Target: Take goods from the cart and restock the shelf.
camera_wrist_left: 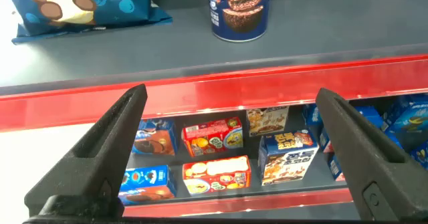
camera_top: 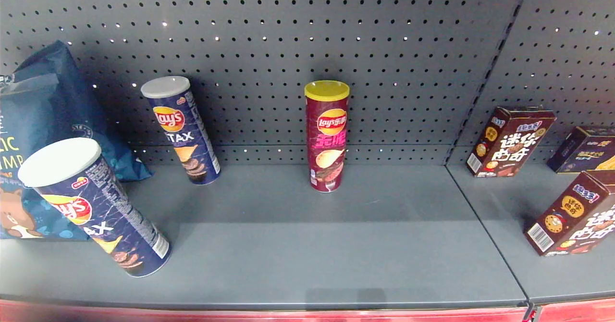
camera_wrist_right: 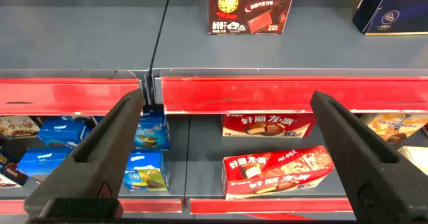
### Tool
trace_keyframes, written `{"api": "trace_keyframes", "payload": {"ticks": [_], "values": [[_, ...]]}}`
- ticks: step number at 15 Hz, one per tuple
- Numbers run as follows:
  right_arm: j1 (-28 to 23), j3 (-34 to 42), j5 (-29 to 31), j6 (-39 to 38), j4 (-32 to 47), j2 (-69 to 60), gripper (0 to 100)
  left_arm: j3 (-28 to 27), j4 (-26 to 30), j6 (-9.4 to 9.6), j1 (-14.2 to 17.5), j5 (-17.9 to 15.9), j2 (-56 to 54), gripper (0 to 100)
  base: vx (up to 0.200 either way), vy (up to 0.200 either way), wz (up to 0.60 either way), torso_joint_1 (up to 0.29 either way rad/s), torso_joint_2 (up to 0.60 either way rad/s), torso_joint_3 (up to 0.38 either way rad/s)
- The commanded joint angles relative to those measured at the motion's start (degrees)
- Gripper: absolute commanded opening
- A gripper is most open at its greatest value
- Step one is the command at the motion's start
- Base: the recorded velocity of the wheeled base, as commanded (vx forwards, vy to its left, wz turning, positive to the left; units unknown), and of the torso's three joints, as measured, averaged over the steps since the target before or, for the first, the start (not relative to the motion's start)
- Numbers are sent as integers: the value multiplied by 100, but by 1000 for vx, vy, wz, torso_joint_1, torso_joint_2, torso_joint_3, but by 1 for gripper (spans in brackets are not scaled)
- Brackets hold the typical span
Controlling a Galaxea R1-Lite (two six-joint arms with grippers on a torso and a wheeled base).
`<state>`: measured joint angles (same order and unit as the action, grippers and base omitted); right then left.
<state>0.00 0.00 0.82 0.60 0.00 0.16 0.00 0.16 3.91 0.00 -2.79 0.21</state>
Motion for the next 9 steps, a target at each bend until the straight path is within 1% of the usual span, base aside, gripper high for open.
{"api": "trace_keyframes", "payload": {"ticks": [1,3,8,9], "values": [[0,0,6,2,0,2,100,0,2,-40,0,7,-3,100,0,0,0,0,0,0],[0,0,6,2,0,2,100,0,-7,-312,9,33,-3,100,0,0,0,0,0,0],[0,0,6,2,0,2,100,0,-7,-303,0,24,-3,100,0,0,0,0,0,0],[0,0,15,-25,0,2,100,0,-7,-303,0,24,-3,100,0,0,600,7,7,2]]}}
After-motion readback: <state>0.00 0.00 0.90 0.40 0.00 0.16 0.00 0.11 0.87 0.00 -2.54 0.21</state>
